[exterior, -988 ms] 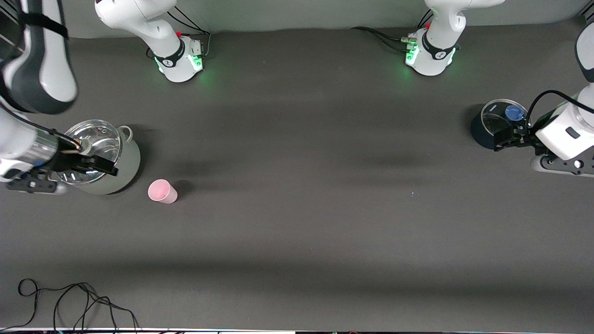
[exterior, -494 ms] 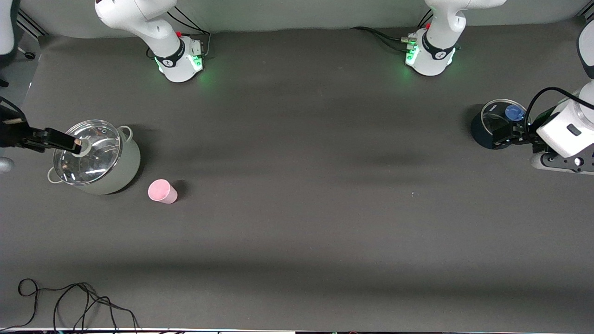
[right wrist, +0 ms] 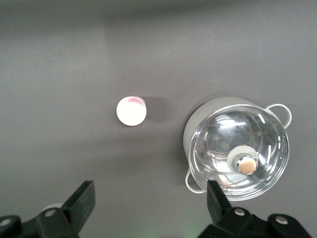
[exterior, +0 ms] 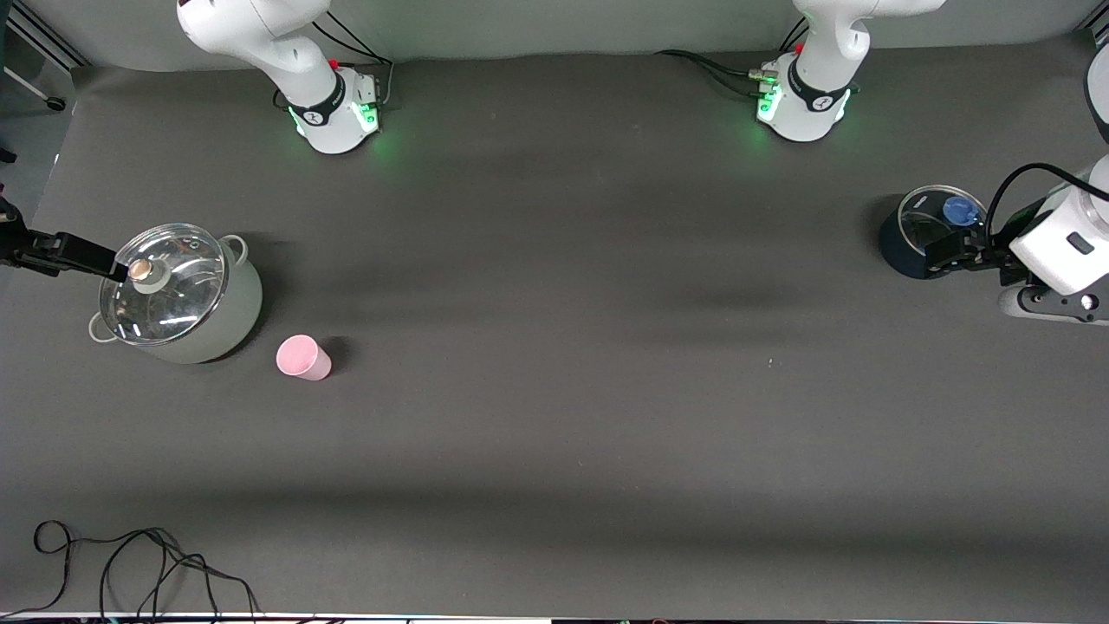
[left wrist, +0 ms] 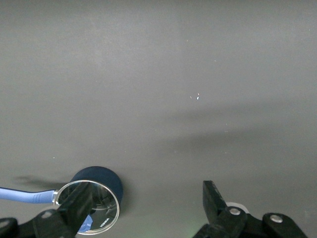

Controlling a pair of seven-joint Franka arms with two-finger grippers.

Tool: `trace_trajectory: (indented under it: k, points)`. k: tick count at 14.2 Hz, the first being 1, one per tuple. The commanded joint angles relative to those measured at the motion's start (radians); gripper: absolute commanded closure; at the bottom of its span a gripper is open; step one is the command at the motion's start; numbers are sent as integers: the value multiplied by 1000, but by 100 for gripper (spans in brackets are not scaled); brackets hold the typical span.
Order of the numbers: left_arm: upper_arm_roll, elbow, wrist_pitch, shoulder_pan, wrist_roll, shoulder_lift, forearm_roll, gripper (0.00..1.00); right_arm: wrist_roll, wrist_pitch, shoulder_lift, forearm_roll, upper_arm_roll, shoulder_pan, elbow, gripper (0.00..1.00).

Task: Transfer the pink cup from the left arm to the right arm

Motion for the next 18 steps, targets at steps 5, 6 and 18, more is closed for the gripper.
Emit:
trace_trajectory:
  k: [5,6,18]
  points:
    - [13,3,-19,-11,3,-15,9,1,-19,-15,-43,-27,383,-372,-16,0]
    - [13,3,-18,-11,3,-15,9,1,-19,-11,-56,-44,447,-432,-27,0]
    - [13,3,-19,-2,1,-19,4,1,-22,58,-201,-60,486,-460,-139,0]
